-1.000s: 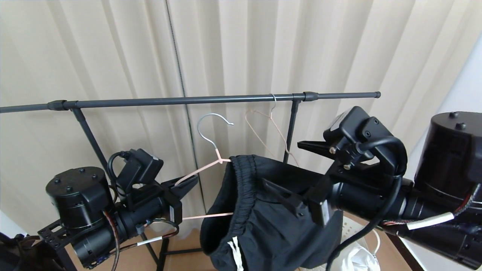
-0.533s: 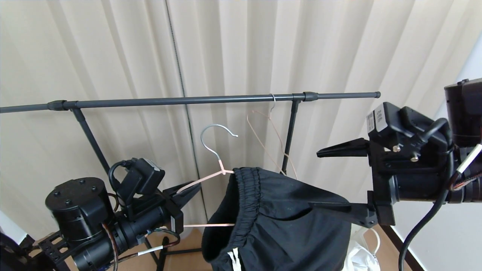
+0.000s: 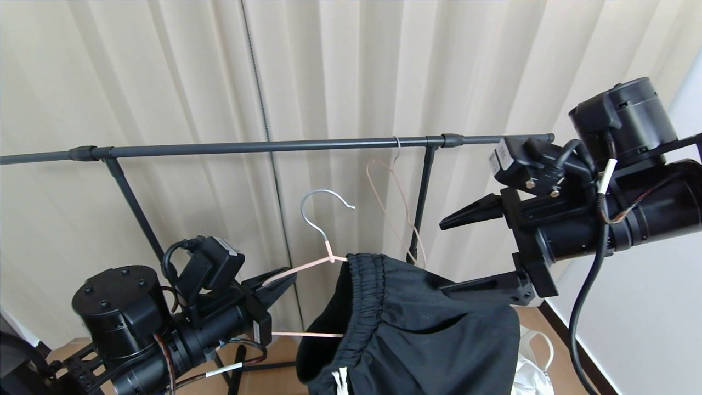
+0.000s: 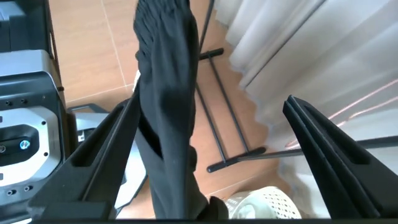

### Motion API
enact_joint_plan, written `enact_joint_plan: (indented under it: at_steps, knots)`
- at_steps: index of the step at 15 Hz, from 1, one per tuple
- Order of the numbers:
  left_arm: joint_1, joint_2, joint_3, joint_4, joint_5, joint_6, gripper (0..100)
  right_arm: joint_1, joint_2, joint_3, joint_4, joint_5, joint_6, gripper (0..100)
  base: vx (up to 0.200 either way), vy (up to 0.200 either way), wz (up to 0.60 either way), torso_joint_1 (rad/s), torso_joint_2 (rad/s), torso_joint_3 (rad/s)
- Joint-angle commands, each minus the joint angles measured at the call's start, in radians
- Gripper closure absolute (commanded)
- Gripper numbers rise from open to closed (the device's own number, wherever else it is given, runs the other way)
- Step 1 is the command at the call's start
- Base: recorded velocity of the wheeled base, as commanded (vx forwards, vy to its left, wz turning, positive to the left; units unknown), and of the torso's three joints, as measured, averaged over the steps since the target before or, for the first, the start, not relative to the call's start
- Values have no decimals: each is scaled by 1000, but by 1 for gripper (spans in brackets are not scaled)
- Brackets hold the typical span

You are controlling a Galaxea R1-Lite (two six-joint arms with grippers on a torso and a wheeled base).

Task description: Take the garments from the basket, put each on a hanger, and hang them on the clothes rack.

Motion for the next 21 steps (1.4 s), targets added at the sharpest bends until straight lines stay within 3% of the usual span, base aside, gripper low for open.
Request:
enact_joint_plan:
  at_steps: [1, 8, 20, 21]
  knots:
    - [-1, 0, -1, 0, 0, 0, 100, 35, 63, -2, 3, 1, -1, 0, 0, 0, 0, 0, 0, 0]
    - [-1, -1, 7, -22, 2, -2, 100, 98, 135, -6, -3, -38, 1, 0, 0, 0, 0, 0, 0, 0]
    - [-1, 0, 16, -52, 2, -2, 100, 98, 169, -40, -5, -39, -1, 0, 0, 0, 0, 0, 0, 0]
    - [-1, -1, 16, -52, 2, -2, 100, 98, 167, -40, -3, -39, -1, 100, 0, 0, 0, 0, 0, 0]
